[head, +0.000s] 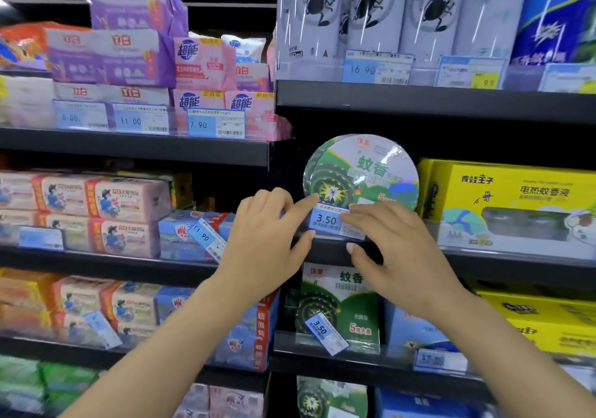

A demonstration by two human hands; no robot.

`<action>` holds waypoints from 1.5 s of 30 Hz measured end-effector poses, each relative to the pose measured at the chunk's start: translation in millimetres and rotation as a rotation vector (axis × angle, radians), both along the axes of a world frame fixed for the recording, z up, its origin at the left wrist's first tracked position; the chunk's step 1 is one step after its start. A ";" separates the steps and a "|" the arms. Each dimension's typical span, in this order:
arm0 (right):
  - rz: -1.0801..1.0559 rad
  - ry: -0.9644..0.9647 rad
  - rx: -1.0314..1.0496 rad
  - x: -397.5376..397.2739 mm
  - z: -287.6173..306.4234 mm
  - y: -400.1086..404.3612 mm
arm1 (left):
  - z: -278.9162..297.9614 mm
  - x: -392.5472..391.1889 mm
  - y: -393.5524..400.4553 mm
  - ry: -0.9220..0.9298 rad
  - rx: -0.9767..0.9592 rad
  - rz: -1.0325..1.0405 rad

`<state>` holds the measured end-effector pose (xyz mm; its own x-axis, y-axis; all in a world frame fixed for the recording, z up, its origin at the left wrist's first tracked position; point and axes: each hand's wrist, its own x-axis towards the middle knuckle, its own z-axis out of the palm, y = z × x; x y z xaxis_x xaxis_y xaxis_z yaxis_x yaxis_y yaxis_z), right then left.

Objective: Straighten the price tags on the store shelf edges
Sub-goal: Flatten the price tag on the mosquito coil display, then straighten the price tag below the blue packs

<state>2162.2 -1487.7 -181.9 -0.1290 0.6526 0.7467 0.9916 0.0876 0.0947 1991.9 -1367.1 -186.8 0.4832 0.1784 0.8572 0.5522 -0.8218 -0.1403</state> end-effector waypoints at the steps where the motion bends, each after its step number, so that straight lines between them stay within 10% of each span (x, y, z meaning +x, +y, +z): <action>1: -0.004 0.001 0.002 -1.1 0.1 0.3 | 0.9 0.2 0.5 0.007 0.003 0.002; 45: 0.326 0.120 -0.196 -82.4 -89.6 63.1 | -84.9 -131.9 26.3 0.077 -0.330 0.247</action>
<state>2079.8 -1424.6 -271.5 -0.2728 0.7236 0.6340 0.9118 0.4047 -0.0696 1860.0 -1340.8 -271.7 0.4515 0.5563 0.6976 0.7369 -0.6734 0.0600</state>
